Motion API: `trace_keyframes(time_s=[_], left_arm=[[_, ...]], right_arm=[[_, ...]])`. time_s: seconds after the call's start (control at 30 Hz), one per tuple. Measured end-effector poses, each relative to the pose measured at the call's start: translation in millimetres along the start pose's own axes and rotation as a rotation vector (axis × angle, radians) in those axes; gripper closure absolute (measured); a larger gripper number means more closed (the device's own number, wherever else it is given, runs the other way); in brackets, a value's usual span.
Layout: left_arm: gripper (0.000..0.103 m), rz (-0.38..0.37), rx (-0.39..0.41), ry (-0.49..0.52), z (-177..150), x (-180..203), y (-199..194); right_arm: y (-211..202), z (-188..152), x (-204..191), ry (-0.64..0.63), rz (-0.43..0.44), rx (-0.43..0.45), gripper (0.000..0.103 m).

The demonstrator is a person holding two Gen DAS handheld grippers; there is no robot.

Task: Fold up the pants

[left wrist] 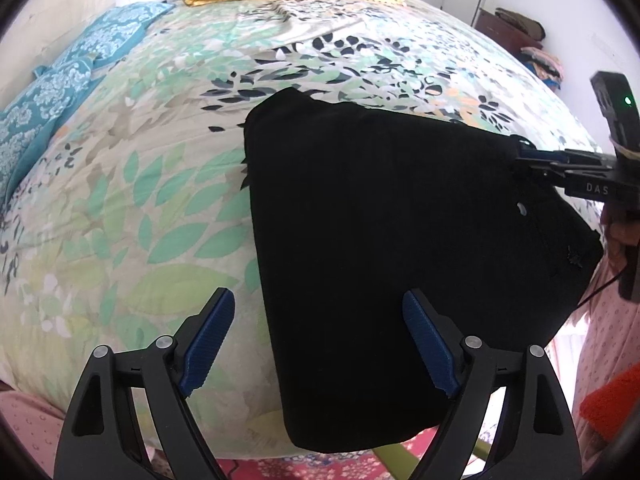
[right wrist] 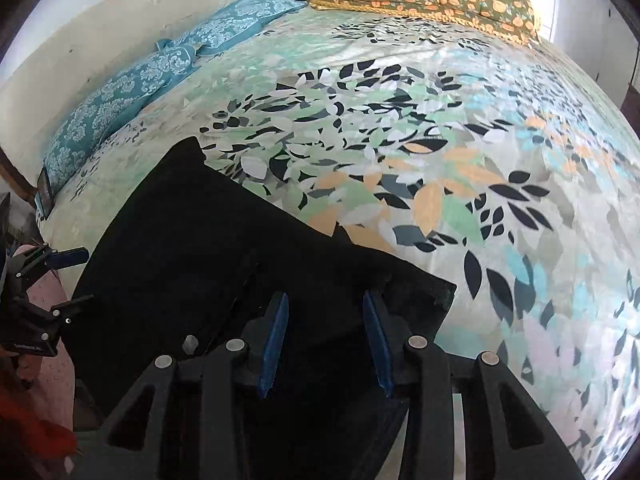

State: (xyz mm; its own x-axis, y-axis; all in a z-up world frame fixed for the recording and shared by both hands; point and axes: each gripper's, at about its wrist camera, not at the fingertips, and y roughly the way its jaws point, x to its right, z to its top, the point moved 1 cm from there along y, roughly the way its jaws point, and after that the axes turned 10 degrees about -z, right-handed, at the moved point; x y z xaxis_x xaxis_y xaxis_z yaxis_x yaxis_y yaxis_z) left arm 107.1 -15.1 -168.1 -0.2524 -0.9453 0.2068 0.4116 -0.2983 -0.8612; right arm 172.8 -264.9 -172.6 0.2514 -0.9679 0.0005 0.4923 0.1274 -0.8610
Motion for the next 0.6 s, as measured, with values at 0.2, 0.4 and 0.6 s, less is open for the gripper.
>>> trace_keyframes(time_s=[0.2,0.4,0.6], left_arm=[[0.015,0.018,-0.008,0.005,1.8,0.1,3.8],[0.015,0.019,-0.013,0.0,2.2,-1.1,4.9],[0.014,0.023,-0.015,0.001,2.2,-0.9,5.6]], right_arm=[[-46.7,-1.7,-11.5,-0.043,0.003,0.028,0.063],[-84.4,-25.4,-40.3,-0.171,0.043,0.027,0.063],[-90.7,-61.2,-67.3,-0.269,0.073,-0.022,0.063]])
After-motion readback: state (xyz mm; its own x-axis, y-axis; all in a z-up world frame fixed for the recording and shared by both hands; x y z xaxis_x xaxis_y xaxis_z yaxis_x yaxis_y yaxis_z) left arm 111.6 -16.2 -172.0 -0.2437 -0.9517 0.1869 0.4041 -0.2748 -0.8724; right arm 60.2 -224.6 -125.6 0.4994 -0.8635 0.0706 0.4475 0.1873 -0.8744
